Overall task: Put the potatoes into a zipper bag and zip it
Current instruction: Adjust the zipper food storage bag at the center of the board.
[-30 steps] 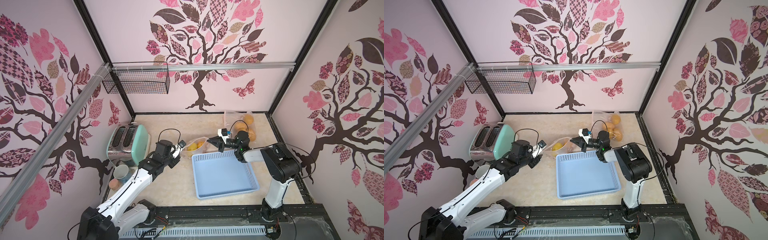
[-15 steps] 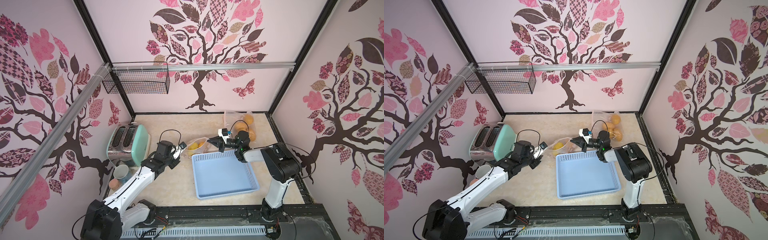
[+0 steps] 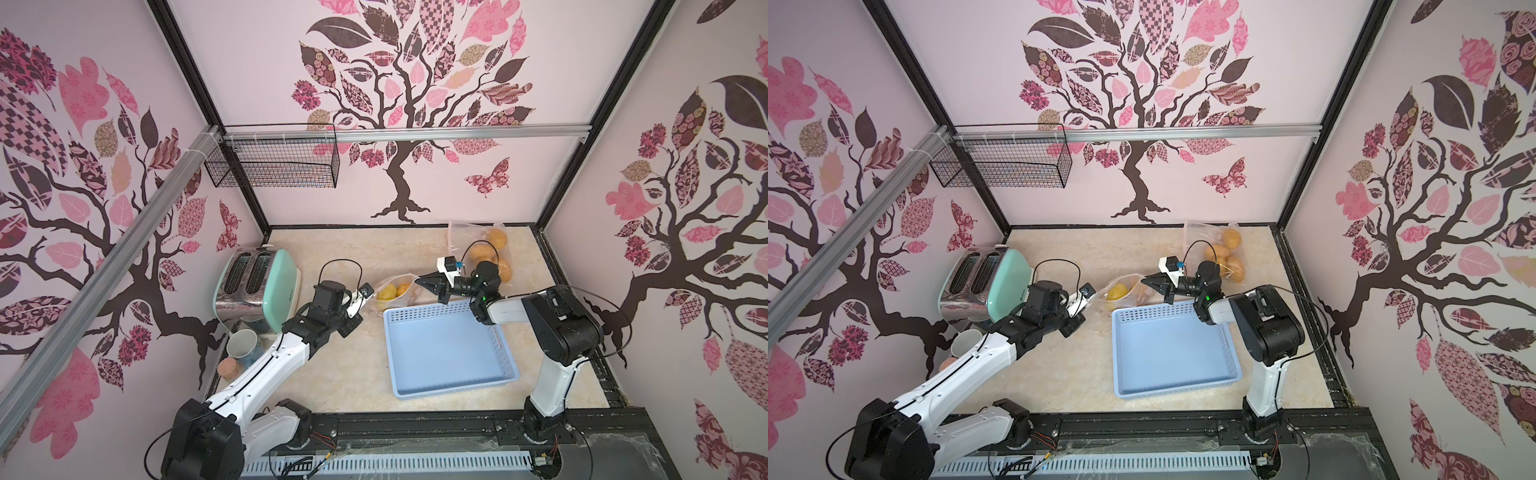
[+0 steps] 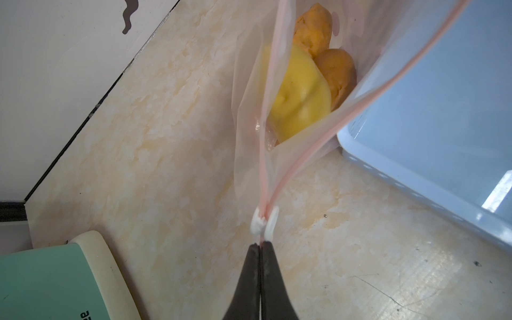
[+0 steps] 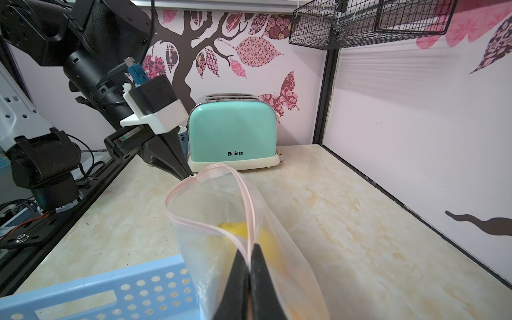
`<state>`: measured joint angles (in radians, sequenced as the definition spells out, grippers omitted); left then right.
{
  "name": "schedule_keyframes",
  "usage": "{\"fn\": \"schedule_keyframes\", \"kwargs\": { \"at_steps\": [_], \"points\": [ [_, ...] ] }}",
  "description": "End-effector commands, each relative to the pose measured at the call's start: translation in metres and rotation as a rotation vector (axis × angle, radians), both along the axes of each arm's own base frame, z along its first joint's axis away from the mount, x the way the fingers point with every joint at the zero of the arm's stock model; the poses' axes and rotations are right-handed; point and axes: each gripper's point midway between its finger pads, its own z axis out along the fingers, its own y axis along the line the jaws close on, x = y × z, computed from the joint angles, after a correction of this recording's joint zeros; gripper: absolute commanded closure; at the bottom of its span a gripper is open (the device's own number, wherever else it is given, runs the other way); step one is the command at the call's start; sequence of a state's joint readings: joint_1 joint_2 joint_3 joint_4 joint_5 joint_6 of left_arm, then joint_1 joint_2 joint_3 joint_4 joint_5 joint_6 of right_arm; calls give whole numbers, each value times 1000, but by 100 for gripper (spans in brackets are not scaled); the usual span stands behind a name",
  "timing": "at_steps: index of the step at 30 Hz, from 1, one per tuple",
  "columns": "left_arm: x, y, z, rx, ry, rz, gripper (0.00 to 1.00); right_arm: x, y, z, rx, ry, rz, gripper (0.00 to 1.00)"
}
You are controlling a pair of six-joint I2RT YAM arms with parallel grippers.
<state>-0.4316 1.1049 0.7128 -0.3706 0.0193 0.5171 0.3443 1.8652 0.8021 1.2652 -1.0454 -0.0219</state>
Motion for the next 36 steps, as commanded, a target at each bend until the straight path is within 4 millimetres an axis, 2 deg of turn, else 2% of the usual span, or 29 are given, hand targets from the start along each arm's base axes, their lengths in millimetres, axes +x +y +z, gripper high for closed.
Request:
{"fn": "schedule_keyframes", "kwargs": {
  "at_steps": [1,5,8,9,11,16,20,25,34,36],
  "points": [
    [0,3,7,-16,-40,16,100,-2,-1,-4,4,0,14,100],
    [-4,4,7,-31,-46,17,99,-2,-1,-3,6,-3,18,100],
    [-2,5,6,-28,-43,25,55,-3,-1,-4,5,-1,20,100],
    [-2,4,4,-23,-40,24,47,-3,-1,-4,5,0,21,100],
    [0,4,-2,-13,-27,19,42,-4,-1,-4,4,2,24,100],
    [5,0,-8,-8,4,-8,44,-5,-1,-3,5,-2,30,100],
    [12,2,-6,-91,40,-2,56,-6,-1,-4,3,3,36,100],
    [7,-5,-5,-123,58,-54,75,-6,-1,-6,2,6,35,100],
    [2,-12,4,-165,21,-98,76,-7,-1,-6,2,7,41,100],
    [2,-11,5,-162,19,-94,81,-8,-1,-5,2,7,44,100]
  ]
}}
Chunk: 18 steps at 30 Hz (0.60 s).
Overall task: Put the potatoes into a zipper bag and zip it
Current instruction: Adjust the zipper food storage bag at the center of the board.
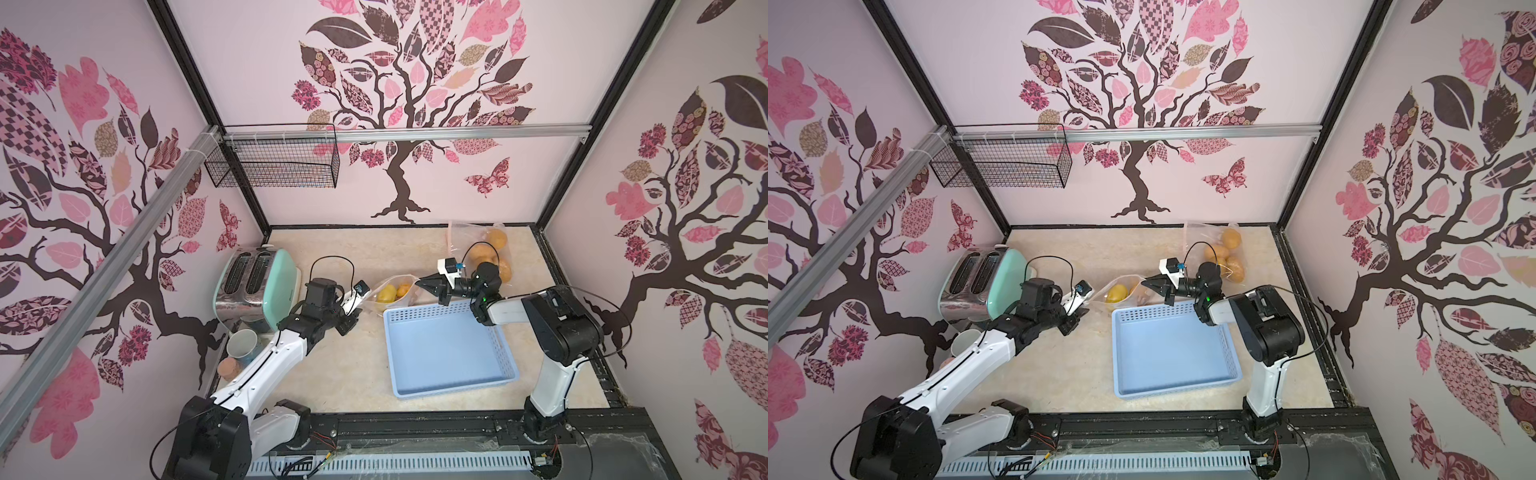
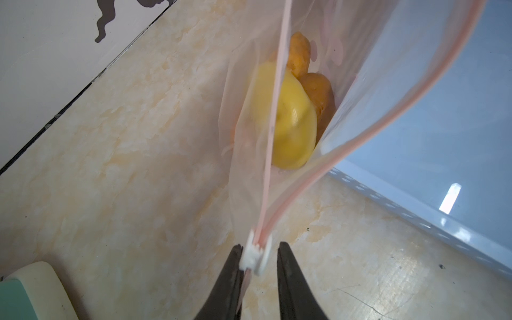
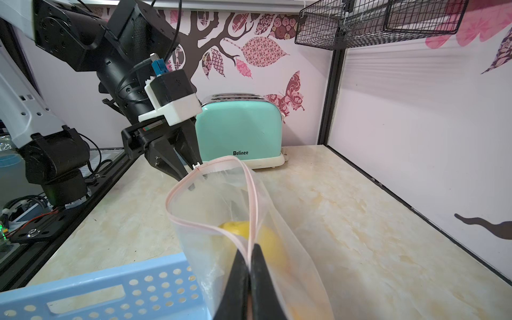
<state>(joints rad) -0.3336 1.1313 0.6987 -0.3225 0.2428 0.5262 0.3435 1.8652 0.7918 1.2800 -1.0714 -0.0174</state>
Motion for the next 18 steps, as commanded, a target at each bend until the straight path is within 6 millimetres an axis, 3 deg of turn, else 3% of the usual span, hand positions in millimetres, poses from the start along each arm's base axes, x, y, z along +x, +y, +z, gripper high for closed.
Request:
{"fn": "schedule_keyframes", "kwargs": {
  "at_steps": [1,4,8,12,13,15,18],
  "points": [
    [0,-4,7,-23,-27,-19,86,-1,-1,-4,3,7,18,100],
    [-2,-2,6,-15,-20,-12,100,-1,-1,-3,3,8,14,100],
    [-4,7,12,5,-48,26,100,0,-2,-2,6,4,5,100],
    [-15,10,34,-13,-58,33,100,3,-3,1,12,1,-15,100],
    [-20,11,38,-5,-46,28,100,4,-3,3,15,1,-22,94],
    [-30,17,51,16,-8,43,100,6,-5,11,27,-6,-47,64],
    [-47,30,70,38,67,98,100,3,-8,27,42,-29,-62,35]
  ]
}}
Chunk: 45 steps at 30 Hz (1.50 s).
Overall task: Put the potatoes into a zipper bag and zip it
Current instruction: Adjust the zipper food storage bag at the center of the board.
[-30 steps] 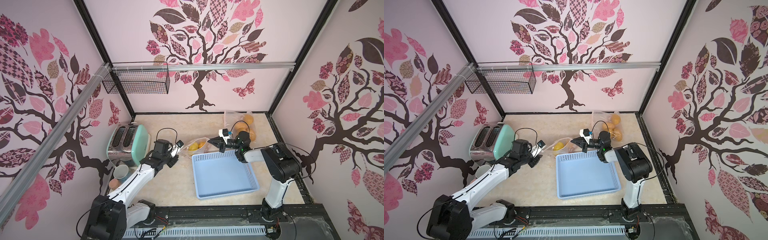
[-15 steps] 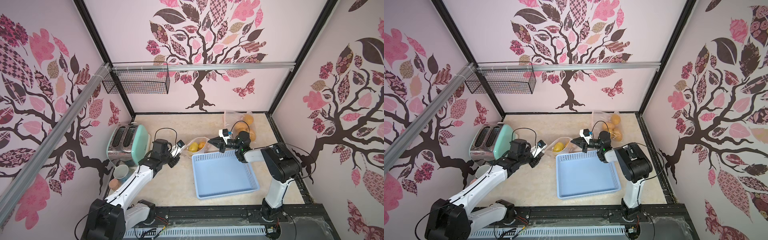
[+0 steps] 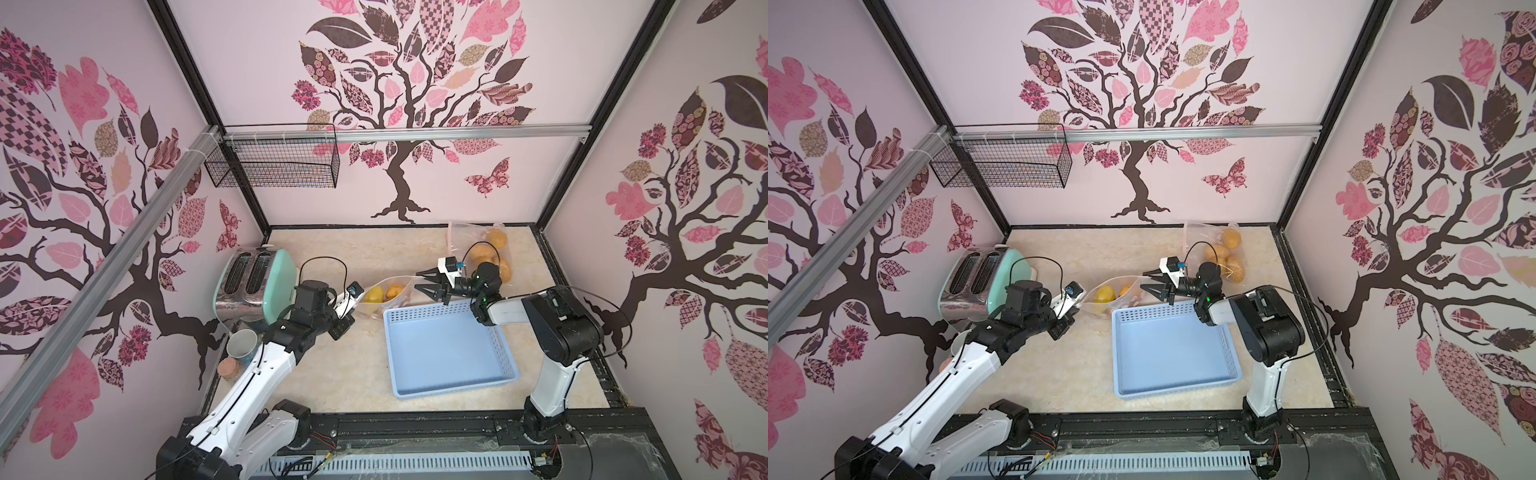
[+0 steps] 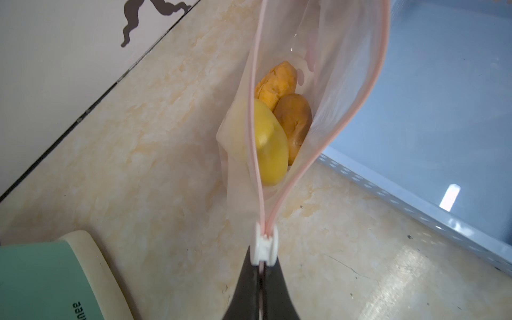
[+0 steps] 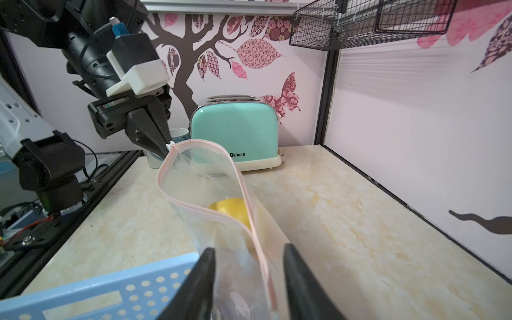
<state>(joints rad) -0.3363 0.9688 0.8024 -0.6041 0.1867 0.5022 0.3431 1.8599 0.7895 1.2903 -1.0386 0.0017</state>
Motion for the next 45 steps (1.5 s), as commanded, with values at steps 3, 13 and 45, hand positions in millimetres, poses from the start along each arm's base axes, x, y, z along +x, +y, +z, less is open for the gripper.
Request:
{"fn": "schedule_keyframes", "kwargs": {
  "at_steps": [3,13,45],
  "points": [
    [-37,14,38,44,145,31,100,-8,-8,42,51,-47,-19,28],
    [-52,8,60,-4,185,46,100,-83,28,97,74,-108,225,30],
    [-65,-5,59,-17,229,-34,100,-134,190,31,-7,-150,590,67]
  ]
}}
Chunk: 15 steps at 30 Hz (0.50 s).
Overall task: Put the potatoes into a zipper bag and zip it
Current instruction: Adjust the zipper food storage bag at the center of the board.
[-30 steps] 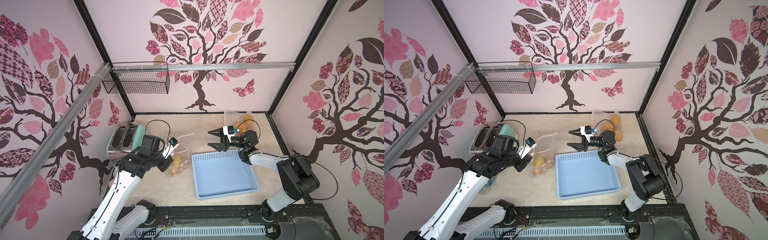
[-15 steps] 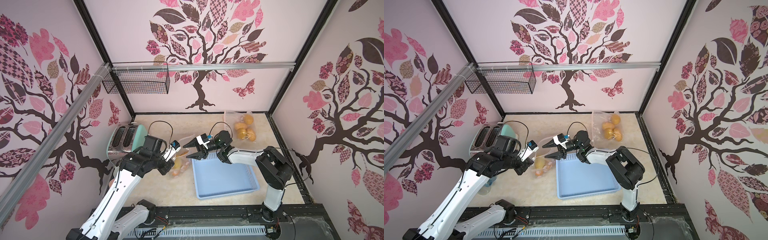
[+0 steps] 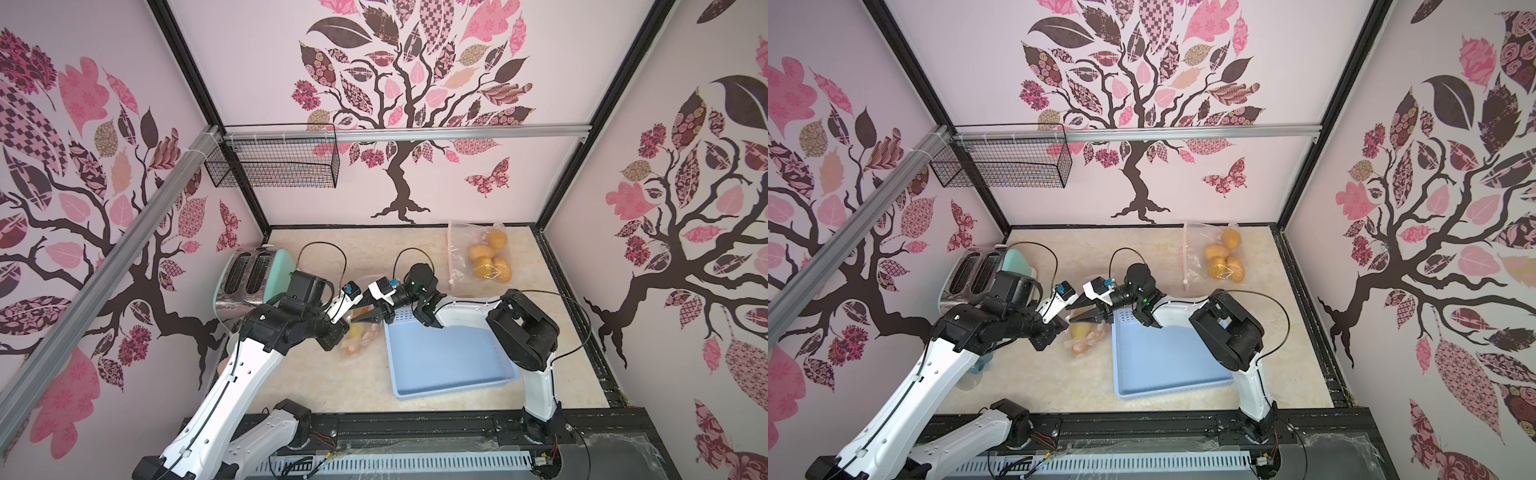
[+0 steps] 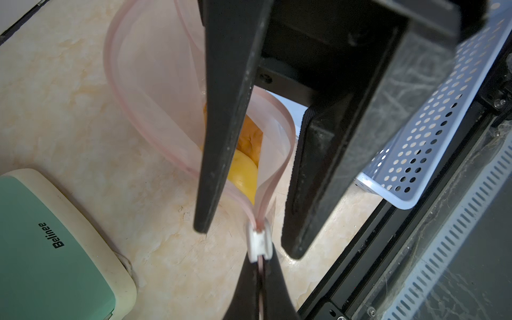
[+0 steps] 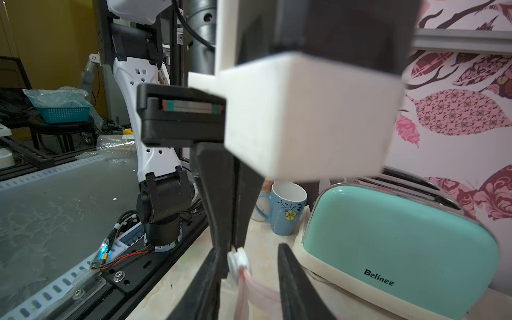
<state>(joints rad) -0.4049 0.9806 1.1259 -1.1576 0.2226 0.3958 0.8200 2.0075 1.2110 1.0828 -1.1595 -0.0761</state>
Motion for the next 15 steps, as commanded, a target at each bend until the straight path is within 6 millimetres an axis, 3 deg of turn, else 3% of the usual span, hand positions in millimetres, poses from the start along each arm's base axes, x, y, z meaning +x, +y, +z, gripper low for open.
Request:
{"fn": "schedule_keyframes", "kwargs": {
  "at_steps": [1,7,15],
  "points": [
    [4,-5,16,-28,-49,-22,100,0,11,-18,-41,-24,-6,68],
    [4,-6,16,-26,-54,-28,100,-2,15,-38,-127,-86,-24,71],
    [3,-3,8,7,-42,-30,100,-9,11,-17,-67,-68,-3,68]
  ]
}}
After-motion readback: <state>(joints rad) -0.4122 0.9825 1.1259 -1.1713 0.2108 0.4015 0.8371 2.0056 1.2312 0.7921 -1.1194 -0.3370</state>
